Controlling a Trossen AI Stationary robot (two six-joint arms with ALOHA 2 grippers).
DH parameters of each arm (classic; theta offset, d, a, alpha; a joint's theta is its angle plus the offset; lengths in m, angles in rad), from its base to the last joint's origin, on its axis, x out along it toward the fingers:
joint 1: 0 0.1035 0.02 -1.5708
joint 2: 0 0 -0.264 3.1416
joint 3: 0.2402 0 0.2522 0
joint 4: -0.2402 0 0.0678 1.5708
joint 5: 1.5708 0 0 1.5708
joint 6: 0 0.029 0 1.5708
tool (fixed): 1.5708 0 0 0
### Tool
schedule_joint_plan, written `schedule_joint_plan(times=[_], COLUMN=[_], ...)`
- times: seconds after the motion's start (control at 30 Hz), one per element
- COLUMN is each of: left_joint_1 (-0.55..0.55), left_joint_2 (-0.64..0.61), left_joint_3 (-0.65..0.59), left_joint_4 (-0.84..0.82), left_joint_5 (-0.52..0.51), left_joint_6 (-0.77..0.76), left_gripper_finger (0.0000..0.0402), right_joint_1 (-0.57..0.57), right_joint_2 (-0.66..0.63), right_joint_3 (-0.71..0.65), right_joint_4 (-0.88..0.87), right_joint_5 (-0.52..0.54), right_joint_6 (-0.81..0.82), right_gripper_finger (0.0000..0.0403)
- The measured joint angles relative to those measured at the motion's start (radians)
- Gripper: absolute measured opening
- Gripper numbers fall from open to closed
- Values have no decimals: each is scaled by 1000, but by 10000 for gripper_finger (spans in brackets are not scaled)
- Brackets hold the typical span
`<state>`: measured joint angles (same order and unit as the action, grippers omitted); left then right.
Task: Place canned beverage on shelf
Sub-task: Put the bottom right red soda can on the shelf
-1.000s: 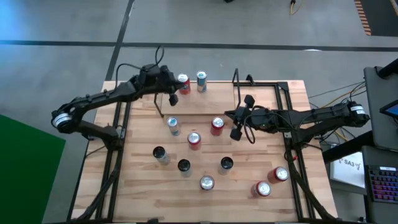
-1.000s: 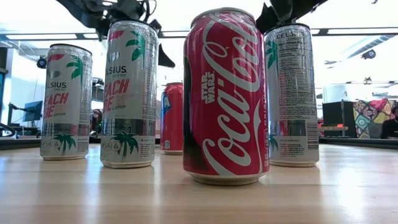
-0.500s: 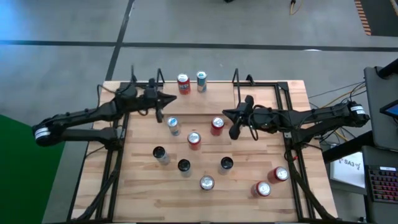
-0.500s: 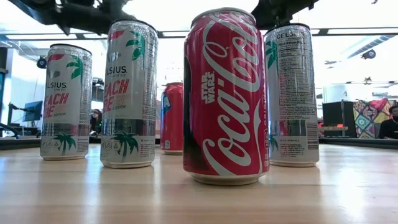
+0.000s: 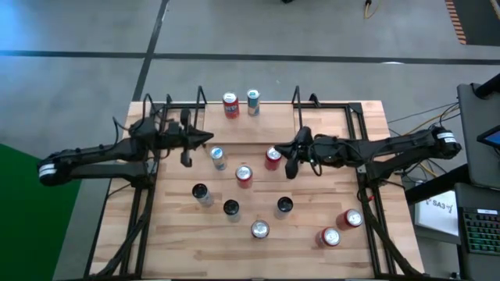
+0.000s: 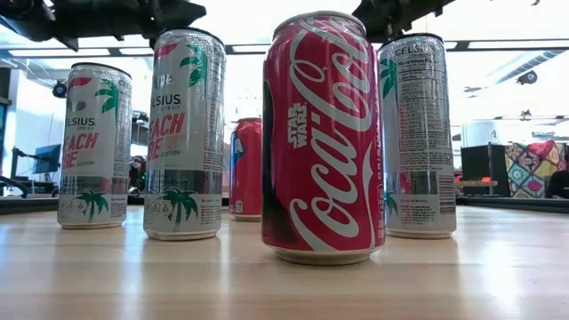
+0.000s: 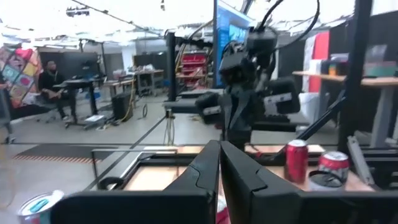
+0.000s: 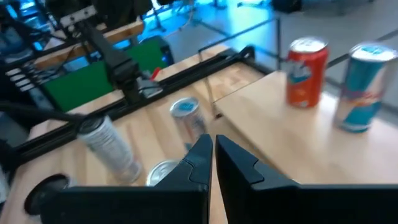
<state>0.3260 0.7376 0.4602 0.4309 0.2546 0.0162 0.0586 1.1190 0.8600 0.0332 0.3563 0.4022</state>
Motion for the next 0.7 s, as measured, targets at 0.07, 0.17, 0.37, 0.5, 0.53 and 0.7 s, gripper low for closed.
schedule_joint_plan(times=[0.07, 0.17, 0.37, 0.5, 0.53, 0.7], left_joint_1=[-9, -12, -12, -11, -11, -11], left_joint_2=[-6, -7, -5, -5, -4, -3], left_joint_3=[-1, 2, 5, 5, 5, 6], left_joint_4=[1, 4, 3, 3, 3, 3], left_joint_5=[0, 0, 0, 0, 0, 0], left_joint_6=[0, -7, -15, -17, -17, -16], left_gripper_finger=[0, 0, 0, 0, 0, 0], right_joint_1=[0, 0, 2, 6, 11, 43], right_joint_2=[16, 32, 49, 55, 58, 108], right_joint_3=[0, 0, 0, 0, 0, 68], right_joint_4=[1, -2, -49, -99, -103, -215], right_joint_5=[-23, -62, -133, -195, -202, -244], right_joint_6=[23, 67, 174, 255, 272, 319], right_gripper_finger=[12, 12, 12, 12, 12, 12])
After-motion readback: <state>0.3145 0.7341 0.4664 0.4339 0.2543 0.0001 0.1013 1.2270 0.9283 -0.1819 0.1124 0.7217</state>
